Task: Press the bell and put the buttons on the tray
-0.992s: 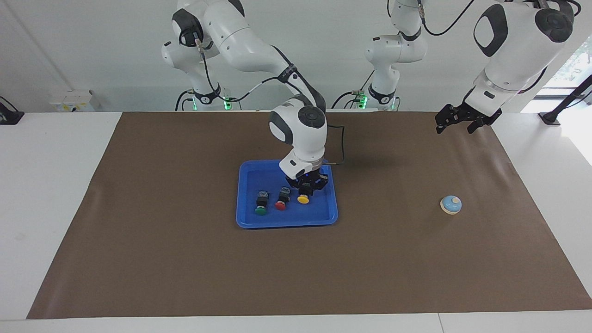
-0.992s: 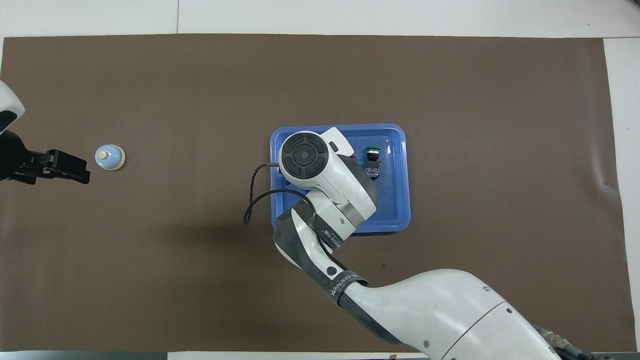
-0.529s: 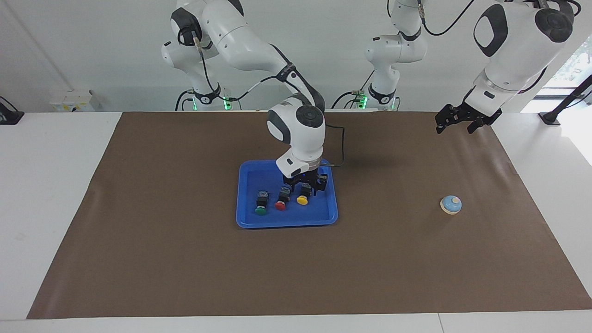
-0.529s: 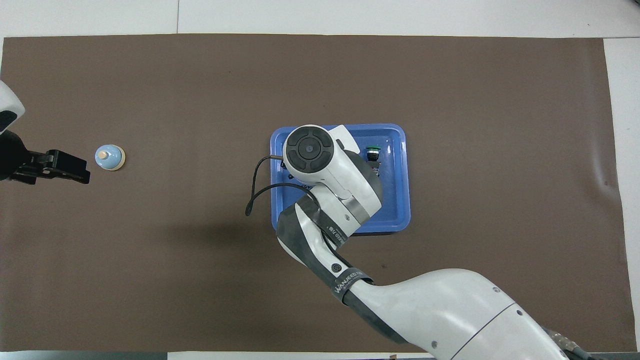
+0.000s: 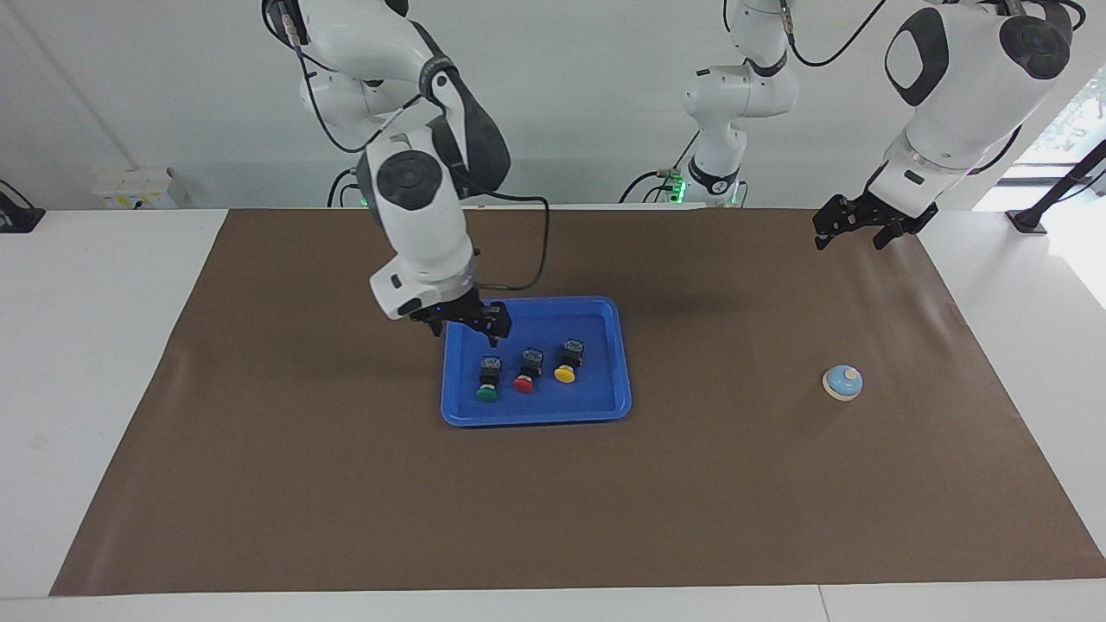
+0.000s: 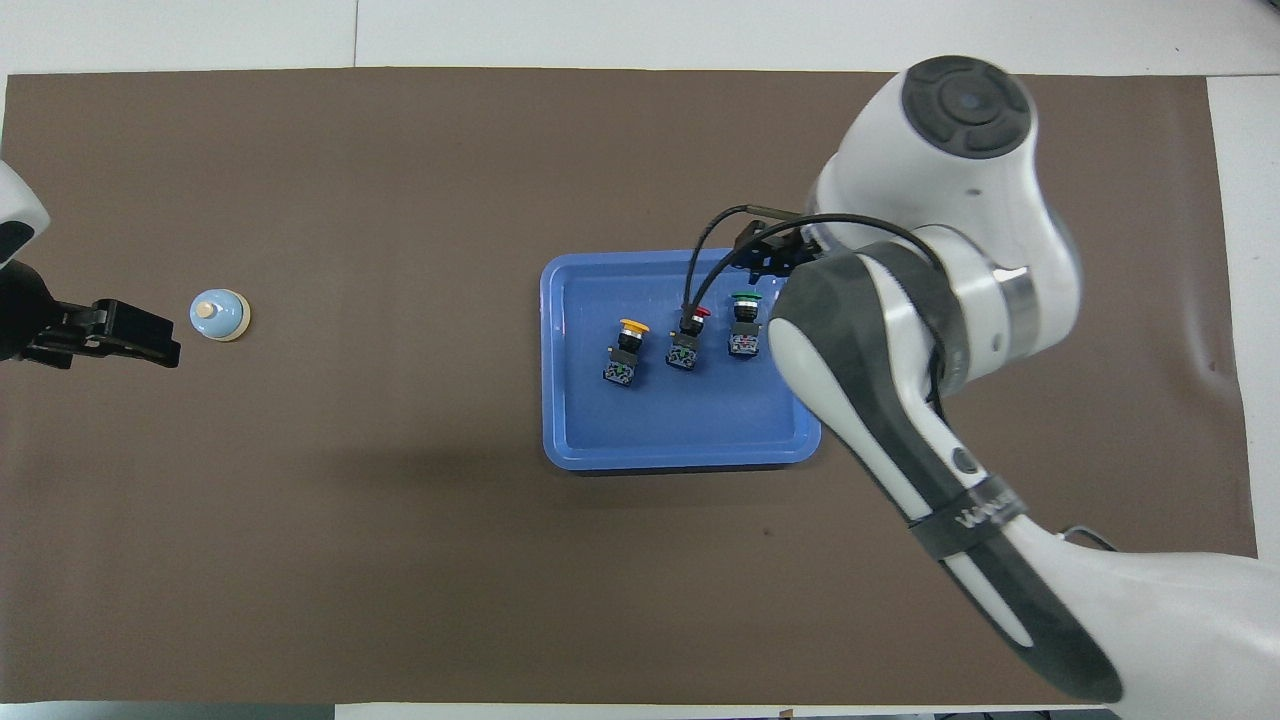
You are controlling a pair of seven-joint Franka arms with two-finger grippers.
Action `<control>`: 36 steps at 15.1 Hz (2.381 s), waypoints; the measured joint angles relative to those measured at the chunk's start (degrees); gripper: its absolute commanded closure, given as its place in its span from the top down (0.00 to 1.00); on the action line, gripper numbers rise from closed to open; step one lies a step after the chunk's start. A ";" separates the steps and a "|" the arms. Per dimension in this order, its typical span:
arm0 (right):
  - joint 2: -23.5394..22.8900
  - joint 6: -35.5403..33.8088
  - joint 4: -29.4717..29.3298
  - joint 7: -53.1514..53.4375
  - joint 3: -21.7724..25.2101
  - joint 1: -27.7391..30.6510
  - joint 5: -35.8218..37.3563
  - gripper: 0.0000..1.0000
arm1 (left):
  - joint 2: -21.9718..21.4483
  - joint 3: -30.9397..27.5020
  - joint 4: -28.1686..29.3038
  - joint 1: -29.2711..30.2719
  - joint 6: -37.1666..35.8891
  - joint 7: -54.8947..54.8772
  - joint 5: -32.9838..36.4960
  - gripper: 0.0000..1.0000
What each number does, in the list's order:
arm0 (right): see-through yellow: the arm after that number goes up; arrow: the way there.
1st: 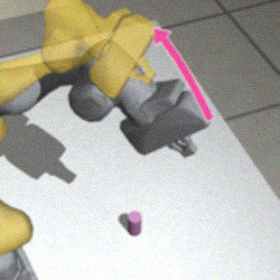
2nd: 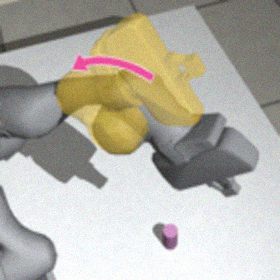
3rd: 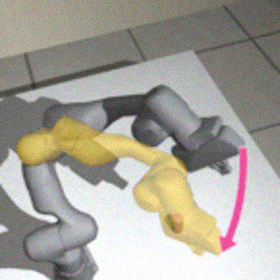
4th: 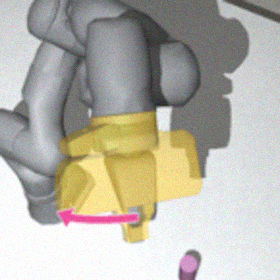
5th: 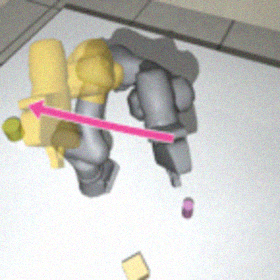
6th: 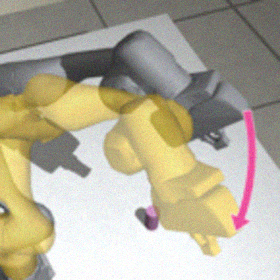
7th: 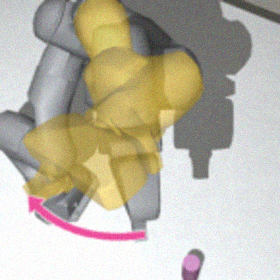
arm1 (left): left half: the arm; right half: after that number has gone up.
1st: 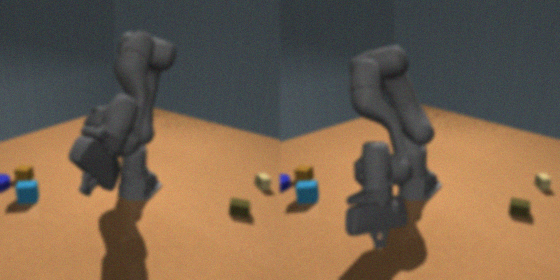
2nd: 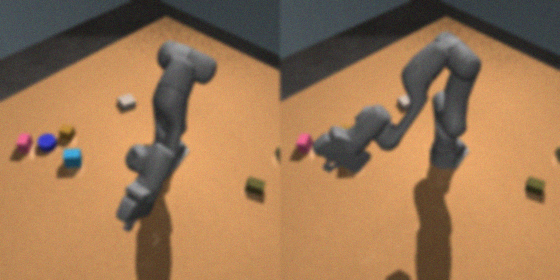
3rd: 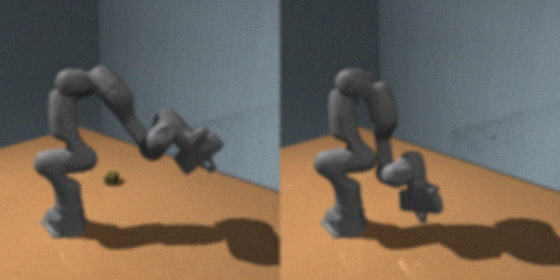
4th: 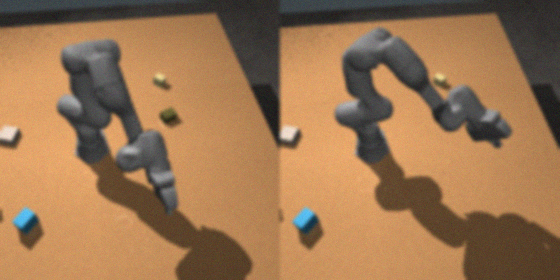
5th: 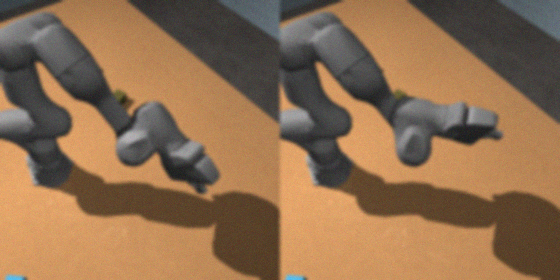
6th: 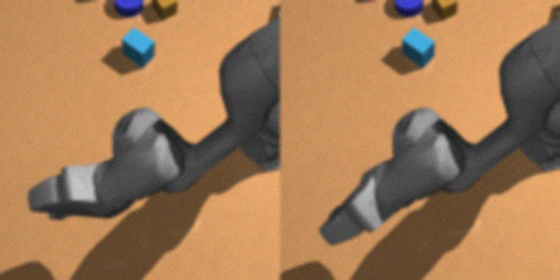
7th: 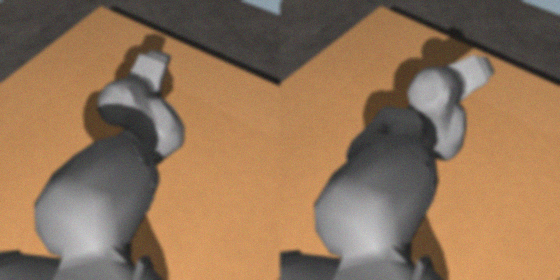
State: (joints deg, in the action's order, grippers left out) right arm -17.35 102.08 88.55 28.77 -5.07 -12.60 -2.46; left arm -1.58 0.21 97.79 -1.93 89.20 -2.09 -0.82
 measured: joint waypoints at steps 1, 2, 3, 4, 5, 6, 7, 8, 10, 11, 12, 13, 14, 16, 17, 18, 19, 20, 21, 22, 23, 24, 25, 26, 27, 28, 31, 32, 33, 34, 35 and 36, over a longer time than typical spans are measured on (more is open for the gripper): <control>1.42 -2.89 0.00 -4.46 0.03 2.18 -0.10 1.00 | 0.00 0.00 0.00 0.00 0.00 0.00 0.00 1.00; 2.65 -5.27 0.03 -8.34 0.06 4.14 -0.15 1.00 | 0.00 0.00 0.00 0.00 0.00 0.00 0.00 1.00; 3.69 -7.33 0.05 -12.28 0.09 6.09 -0.16 1.00 | 0.00 0.00 0.00 0.00 0.00 0.00 0.00 1.00; 4.62 -8.95 0.08 -16.32 0.11 8.11 -0.17 1.00 | 0.00 0.00 0.00 0.00 0.00 0.00 0.00 1.00; 5.44 -10.06 0.08 -19.95 0.14 10.15 -0.18 1.00 | 0.00 0.00 0.00 0.00 0.00 0.00 0.00 1.00; 6.34 -11.02 0.07 -23.33 0.16 12.33 -0.18 1.00 | 0.00 0.00 0.00 0.00 0.00 0.00 0.00 1.00; 7.41 -12.10 0.03 -26.21 0.19 14.39 -0.20 1.00 | 0.00 0.00 0.00 0.00 0.00 0.00 0.00 1.00; 8.76 -13.15 0.00 -28.13 0.21 16.01 -0.22 1.00 | 0.00 0.00 0.00 0.00 0.00 0.00 0.00 1.00; 12.31 -16.17 -0.04 -29.26 0.25 17.25 -0.26 1.00 | 0.00 0.00 0.00 0.00 0.00 0.00 0.00 1.00; 14.30 -17.85 -0.03 -29.22 0.18 17.20 -0.26 1.00 | 0.00 0.00 0.00 0.00 0.00 0.00 0.00 1.00; 16.11 -19.18 0.01 -28.85 0.05 17.09 -0.26 1.00 | 0.00 0.00 0.00 0.00 0.00 0.00 0.00 1.00; 17.63 -20.11 0.09 -28.02 -0.02 16.81 -0.26 1.00 | 0.00 0.00 0.00 0.00 0.00 0.00 0.00 1.00; 18.63 -20.60 0.19 -27.29 -0.17 16.56 -0.26 1.00 | 0.00 0.00 0.00 0.00 0.00 0.00 0.00 1.00; 19.35 -20.89 0.55 -26.42 -0.46 16.30 -0.26 1.00 | 0.00 0.00 0.00 0.00 0.00 0.00 0.00 1.00; 19.33 -20.86 0.93 -26.04 -0.47 16.20 -0.26 1.00 | 0.00 0.00 0.00 0.00 0.00 0.00 0.00 1.00; 19.32 -20.65 1.48 -25.63 -0.49 16.13 -0.17 1.00 | 0.00 0.00 0.00 0.00 0.00 0.00 0.00 1.00; 19.30 -20.03 2.05 -25.32 -0.52 16.08 0.10 1.00 | 0.00 0.00 0.00 0.00 0.00 0.00 0.00 1.00; 19.30 -19.40 2.53 -25.17 -0.56 16.06 0.40 1.00 | 0.00 0.00 0.00 0.00 0.00 0.00 0.00 1.00; 19.30 -18.92 2.93 -25.10 -0.57 16.04 0.59 1.00 | 0.00 0.00 0.00 0.00 0.00 0.00 0.00 1.00; 19.30 -18.57 3.28 -25.08 -0.58 16.04 0.66 1.00 | 0.00 0.00 0.00 0.00 0.00 0.00 0.00 1.00; 19.30 -18.36 3.57 -25.07 -0.59 16.04 0.69 1.00 | 0.00 0.00 0.00 0.00 0.00 0.00 0.00 1.00; 19.30 -18.24 3.80 -25.05 -0.61 16.04 0.72 1.00 | 0.00 0.00 0.00 0.00 0.00 0.00 0.00 1.00; 19.31 -18.20 3.92 -25.02 -0.63 16.03 0.74 1.00 | 0.00 0.00 0.00 0.00 0.00 0.00 0.00 1.00; 19.31 -18.19 3.95 -25.00 -0.64 16.03 0.75 1.00 | 0.00 0.00 0.00 0.00 0.00 0.00 0.00 1.00; 19.32 -18.18 3.95 -25.00 -0.66 16.03 0.76 1.00 | 0.00 0.00 0.00 0.00 0.00 0.00 0.00 1.00; 19.34 -18.17 3.95 -25.00 -0.68 16.02 0.76 1.00 | 0.00 0.00 0.00 0.00 0.00 0.00 0.00 1.00; 19.34 -18.10 3.98 -25.00 -1.04 16.22 0.80 1.00 | 0.00 0.00 0.00 0.00 0.00 0.00 0.00 1.00; 19.33 -18.07 4.03 -25.00 -1.32 16.34 0.81 1.00 | 0.00 0.00 0.00 0.00 0.00 0.00 0.00 1.00; 19.33 -18.04 4.07 -25.00 -1.56 16.46 0.82 1.00 | 0.00 0.00 0.00 0.00 0.00 0.00 0.00 1.00; 19.33 -18.00 4.09 -25.00 -1.74 16.55 0.82 1.00 | 0.00 0.00 0.00 0.00 0.00 0.00 0.00 1.00; 19.34 -17.92 4.09 -25.00 -1.89 16.61 0.82 1.00 | 0.00 0.00 0.00 0.00 0.00 0.00 0.00 1.00; 19.35 -17.84 4.09 -25.00 -1.94 16.61 0.82 1.00 | 0.00 0.00 0.00 0.00 0.00 0.00 0.00 1.00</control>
State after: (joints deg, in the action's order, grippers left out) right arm 2.00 84.24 92.64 3.78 -7.01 4.01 -1.64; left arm -1.58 0.21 97.79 -1.93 89.20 -2.09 -0.82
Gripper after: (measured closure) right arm 0.000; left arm 0.000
